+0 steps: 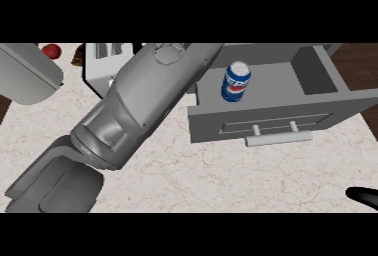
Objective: Pick up the can, place it into the drawer and close the drawer
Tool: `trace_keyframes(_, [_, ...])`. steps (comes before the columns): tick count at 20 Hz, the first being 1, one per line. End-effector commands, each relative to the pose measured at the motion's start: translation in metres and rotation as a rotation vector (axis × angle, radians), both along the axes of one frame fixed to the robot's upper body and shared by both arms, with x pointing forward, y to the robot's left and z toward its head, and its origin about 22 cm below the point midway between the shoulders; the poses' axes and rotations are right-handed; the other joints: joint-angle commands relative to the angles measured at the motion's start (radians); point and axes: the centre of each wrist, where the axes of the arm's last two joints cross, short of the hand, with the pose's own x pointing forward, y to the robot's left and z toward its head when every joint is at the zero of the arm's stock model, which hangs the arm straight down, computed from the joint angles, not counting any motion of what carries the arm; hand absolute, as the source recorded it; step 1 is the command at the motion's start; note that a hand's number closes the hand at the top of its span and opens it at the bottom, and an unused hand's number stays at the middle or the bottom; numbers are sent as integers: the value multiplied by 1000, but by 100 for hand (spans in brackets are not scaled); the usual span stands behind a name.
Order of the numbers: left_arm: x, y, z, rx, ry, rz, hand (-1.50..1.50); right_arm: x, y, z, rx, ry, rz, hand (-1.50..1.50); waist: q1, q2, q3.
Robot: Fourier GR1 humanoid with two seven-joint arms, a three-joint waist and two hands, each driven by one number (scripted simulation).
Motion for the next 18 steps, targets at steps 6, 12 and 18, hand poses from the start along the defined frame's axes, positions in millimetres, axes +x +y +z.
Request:
trace_keyframes(6, [4,2,-2,-30,0,38,-150,6,3,8,-173,-53,16,-150,-3,7,0])
trace_keyframes(12, [3,1,3,-96,-3,29,-150,24,19,22,-380,-120,14,-150,14,10,-1])
trace_keyframes(18, [2,0,4,-136,-4,47,-150,50,39,12,-601,-118,-2,-150,21,11,-1])
